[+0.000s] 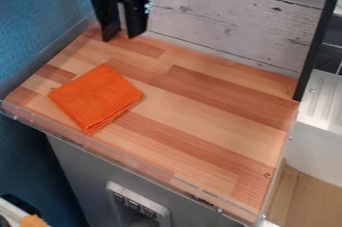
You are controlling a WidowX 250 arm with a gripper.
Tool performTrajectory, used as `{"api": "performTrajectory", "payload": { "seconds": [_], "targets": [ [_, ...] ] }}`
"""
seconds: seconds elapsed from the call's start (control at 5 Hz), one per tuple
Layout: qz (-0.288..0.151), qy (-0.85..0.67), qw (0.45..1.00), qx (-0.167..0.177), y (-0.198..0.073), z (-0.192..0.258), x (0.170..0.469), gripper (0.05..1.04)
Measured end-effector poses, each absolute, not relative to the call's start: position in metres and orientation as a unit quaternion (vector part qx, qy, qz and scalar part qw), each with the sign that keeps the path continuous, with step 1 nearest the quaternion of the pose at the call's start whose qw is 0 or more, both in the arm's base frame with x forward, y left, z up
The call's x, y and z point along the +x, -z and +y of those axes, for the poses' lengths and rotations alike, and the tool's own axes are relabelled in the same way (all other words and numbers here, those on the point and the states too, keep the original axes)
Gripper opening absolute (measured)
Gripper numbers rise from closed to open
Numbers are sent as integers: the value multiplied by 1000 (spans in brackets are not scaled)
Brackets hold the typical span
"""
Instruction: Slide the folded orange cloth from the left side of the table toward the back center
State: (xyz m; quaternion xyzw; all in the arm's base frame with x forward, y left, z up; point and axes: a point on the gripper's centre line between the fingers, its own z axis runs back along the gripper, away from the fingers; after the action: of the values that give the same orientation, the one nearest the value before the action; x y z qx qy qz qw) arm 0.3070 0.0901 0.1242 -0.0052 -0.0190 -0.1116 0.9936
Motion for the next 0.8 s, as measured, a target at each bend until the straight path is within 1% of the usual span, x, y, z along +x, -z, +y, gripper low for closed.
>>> {"api": "performTrajectory", "payload": {
  "seconds": [0.4,0.6,0.8],
  "targets": [
    [-26,142,989,-3,-126,116,294,999],
    [-16,152,988,-5,-127,123,288,971],
    [-14,159,987,-1,-122,126,285,706]
  ]
}}
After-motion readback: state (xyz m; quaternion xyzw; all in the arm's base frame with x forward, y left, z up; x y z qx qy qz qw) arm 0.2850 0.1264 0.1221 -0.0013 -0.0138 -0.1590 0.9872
